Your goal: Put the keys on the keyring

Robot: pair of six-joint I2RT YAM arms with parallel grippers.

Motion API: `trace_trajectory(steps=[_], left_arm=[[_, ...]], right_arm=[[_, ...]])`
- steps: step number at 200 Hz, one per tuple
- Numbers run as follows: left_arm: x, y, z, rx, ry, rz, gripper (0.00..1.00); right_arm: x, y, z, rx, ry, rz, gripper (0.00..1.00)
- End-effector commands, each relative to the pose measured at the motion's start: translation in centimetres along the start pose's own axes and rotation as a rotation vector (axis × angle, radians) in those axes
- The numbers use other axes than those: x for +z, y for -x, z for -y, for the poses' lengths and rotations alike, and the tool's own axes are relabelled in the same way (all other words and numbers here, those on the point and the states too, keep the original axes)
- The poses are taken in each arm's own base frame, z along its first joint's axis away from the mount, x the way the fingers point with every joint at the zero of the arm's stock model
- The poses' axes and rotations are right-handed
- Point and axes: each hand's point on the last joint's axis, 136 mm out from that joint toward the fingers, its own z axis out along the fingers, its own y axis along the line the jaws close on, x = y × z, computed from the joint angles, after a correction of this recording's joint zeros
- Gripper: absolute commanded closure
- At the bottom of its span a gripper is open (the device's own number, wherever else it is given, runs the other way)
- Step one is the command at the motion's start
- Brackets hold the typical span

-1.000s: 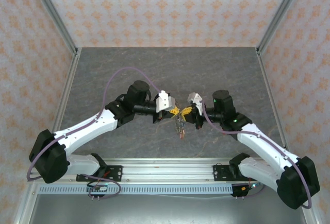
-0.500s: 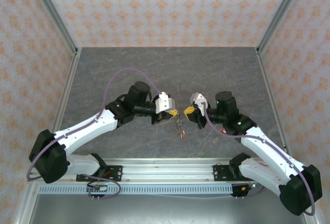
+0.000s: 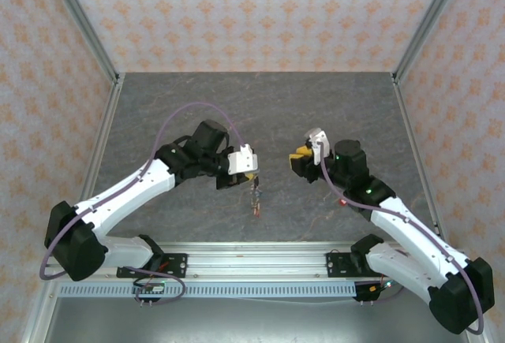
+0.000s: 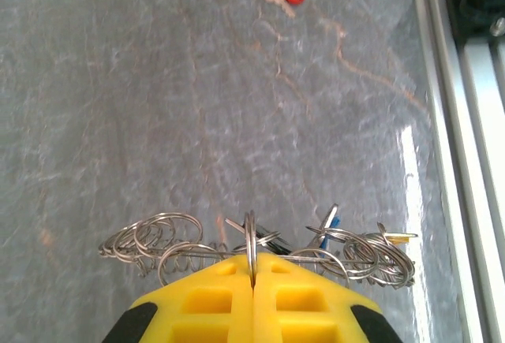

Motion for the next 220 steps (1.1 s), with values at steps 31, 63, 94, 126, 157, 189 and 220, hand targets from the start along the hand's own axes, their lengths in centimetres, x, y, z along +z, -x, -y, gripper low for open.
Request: trace_trajectory(steps=[31,63,94,126,157,189,220], left_arm=[[1.7,-2.4,1.3,0.050,-0.125,-0.150,1.00],[4.8,-2.1,1.6,0.078,-0.184,-0.207,1.00],[7.9,-1.5,2.2,0.104,-0.228,-0.258,1.00],[10.8,-2.2,3.4,0.139,-0.280,-0.348,1.00],[13.0,-2.9,4.4,0.136,-0.299,-0.398,1.00],[14.2,-3.0,5.6,0.114,-0.324,-0.394,0.93],[14.2,-2.1,6.1,0.055,-0.320,-0.333,0.83]], right_arm=[[-0.6,-0.1,3.9,0.239,-0.212,0.019,0.66],[-0.8,-1.6,5.2,0.344,-0.268,-0.016,0.67],[-0.9,-3.6,5.6,0.446,-0.283,-0.061,0.68],[-0.9,-5.8,6.1,0.537,-0.323,-0.099,0.69],[-0.8,-8.6,7.2,0.640,-0.397,-0.144,0.68],[0.3,-11.7,7.0,0.734,-0.402,-0.241,0.70],[2.4,-12.7,4.9,0.825,-0.256,-0.276,0.67]])
